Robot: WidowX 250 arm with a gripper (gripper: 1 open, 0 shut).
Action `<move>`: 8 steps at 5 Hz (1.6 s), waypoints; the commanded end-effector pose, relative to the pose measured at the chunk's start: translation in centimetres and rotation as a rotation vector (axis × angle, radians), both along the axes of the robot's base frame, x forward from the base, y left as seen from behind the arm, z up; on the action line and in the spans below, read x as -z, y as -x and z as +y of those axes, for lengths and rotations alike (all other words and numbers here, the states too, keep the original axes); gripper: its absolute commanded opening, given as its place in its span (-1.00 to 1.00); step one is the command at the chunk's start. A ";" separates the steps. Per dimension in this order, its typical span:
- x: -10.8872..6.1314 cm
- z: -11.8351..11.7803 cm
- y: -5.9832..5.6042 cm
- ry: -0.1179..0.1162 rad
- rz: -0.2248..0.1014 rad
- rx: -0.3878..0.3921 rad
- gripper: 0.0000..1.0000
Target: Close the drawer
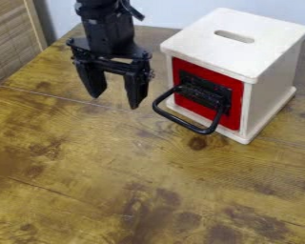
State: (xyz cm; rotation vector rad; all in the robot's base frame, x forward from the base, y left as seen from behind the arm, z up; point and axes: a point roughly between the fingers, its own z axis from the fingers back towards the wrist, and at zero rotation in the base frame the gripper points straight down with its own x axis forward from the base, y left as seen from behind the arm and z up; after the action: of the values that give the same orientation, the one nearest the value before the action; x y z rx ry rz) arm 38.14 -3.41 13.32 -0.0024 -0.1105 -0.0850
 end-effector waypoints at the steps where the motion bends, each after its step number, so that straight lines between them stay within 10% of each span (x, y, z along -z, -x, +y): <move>1: -0.8 1.9 -0.1 0.005 -0.039 -0.013 1.00; 4: -2.5 4.5 -2.0 -0.004 -0.055 -0.040 1.00; 8: -2.5 -0.5 -2.5 0.001 -0.063 -0.135 1.00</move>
State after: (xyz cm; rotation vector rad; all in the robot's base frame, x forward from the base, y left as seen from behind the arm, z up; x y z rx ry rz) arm 39.98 -3.44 13.35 0.0070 -0.0999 0.0638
